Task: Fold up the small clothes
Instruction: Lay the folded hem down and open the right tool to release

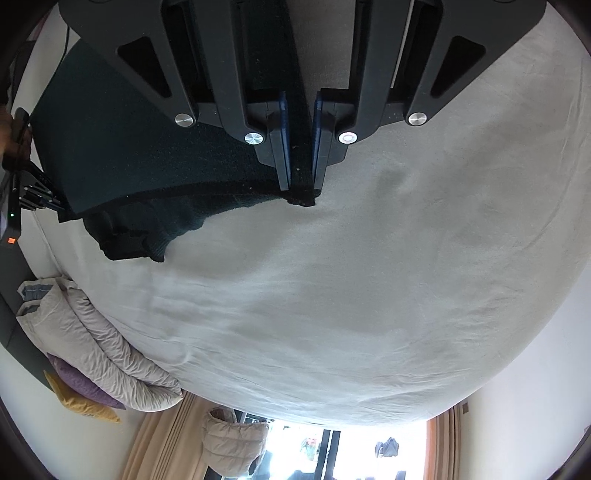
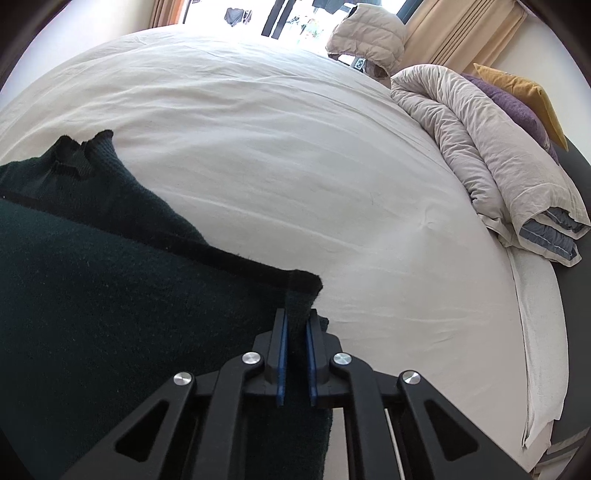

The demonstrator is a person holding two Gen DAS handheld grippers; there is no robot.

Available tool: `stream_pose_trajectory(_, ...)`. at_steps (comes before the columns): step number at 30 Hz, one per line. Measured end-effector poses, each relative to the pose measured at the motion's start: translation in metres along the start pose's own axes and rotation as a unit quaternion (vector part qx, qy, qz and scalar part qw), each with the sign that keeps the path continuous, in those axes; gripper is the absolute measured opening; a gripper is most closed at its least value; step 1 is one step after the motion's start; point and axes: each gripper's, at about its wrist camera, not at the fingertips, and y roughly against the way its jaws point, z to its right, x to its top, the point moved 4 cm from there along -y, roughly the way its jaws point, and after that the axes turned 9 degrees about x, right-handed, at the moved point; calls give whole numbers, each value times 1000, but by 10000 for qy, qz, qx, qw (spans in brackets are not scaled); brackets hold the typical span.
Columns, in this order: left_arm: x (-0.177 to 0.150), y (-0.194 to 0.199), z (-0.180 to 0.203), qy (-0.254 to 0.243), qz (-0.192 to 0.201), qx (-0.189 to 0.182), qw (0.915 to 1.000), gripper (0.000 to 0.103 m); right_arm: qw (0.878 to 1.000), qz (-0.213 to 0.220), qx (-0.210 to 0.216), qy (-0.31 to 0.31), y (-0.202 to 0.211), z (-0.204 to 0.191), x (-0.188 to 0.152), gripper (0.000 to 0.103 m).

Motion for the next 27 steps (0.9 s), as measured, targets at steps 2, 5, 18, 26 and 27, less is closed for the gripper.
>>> stream_pose_trajectory(2, 0, -4, 0, 3, -15, 40, 10000, 9, 10000, -5, -3, -44, 0, 3, 2, 8)
stream_pose_trajectory(5, 2, -5, -5, 146, 33, 35, 9999, 9, 10000, 49, -43, -54, 1, 4, 6, 7)
stream_pose_trajectory(18, 11, -4, -11, 158, 227, 222, 9994, 5, 9995, 86, 24, -297, 0, 23, 8, 7)
stream_pose_trajectory(26, 3, -31, -9, -57, 0, 411, 9991, 7, 9983, 124, -94, -557, -24, 28, -7, 20)
stream_pose_trajectory(27, 5, -28, -12, 48, 2, 244, 9997, 8, 9973, 211, -82, -692, -21, 34, -10, 35)
